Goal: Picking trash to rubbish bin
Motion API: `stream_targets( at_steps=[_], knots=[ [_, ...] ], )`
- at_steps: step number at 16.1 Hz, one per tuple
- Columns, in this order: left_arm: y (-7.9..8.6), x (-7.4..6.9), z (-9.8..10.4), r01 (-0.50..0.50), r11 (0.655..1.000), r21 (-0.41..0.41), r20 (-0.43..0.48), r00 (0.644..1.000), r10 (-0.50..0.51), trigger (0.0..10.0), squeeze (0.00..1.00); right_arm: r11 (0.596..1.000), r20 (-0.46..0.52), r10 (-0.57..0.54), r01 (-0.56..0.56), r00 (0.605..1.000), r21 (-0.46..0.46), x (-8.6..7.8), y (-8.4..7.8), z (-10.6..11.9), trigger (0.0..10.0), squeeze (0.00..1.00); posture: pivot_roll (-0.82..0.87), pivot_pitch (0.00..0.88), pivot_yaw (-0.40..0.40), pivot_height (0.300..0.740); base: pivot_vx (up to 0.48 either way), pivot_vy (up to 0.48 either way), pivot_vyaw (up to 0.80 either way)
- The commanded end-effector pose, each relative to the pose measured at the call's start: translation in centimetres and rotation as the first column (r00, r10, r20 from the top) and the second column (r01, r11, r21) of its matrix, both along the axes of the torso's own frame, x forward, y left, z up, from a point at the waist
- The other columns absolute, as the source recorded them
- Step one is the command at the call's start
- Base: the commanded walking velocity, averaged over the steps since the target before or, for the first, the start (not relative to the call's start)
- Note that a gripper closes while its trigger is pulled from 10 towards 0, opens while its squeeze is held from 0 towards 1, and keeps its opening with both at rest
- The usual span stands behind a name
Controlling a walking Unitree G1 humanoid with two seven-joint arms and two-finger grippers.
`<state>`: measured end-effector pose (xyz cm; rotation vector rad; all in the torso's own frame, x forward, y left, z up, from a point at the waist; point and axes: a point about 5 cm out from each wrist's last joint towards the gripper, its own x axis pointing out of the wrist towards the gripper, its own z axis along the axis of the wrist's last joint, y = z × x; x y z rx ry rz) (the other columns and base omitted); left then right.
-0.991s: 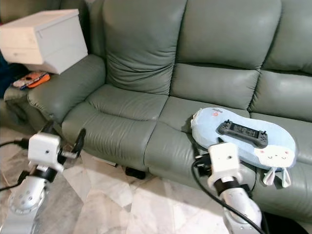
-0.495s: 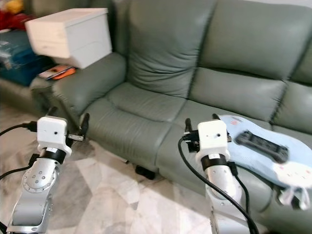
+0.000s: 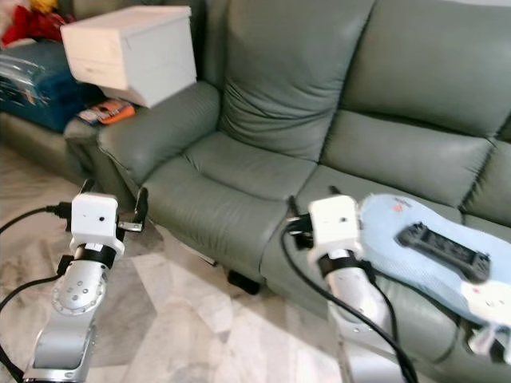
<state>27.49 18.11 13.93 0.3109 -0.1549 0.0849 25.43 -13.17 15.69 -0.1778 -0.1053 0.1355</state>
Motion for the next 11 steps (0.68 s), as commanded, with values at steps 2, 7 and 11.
stream_targets(
  at_steps=[2, 7, 11],
  knots=[
    [0.34, 0.28, -0.13, -0.061, 0.997, 0.036, 0.003, 0.998, 0.061, 10.0, 0.0, 1.0, -0.01, 0.024, -0.025, 1.0, -0.004, 0.13, -0.05, -0.18, 10.0, 0.0, -0.11, 0.017, -0.004, 0.74, 0.0, 0.0, 0.8],
    [-0.14, 0.53, -0.33, -0.029, 0.999, 0.025, -0.002, 1.0, 0.029, 10.0, 0.0, 0.999, -0.002, 0.036, -0.036, 0.999, -0.018, 0.2, 0.04, -0.25, 10.0, 0.0, -0.11, 0.006, -0.007, 0.74, 0.0, 0.0, 0.8],
    [-0.09, 0.59, -0.54, -0.045, 0.999, -0.002, -0.009, 0.999, 0.045, 10.0, 0.0, 0.999, -0.001, 0.045, -0.045, 0.999, -0.017, 0.25, 0.09, -0.2, 10.0, 0.0, -0.11, 0.008, -0.009, 0.74, 0.0, 0.0, 0.8]
  ],
)
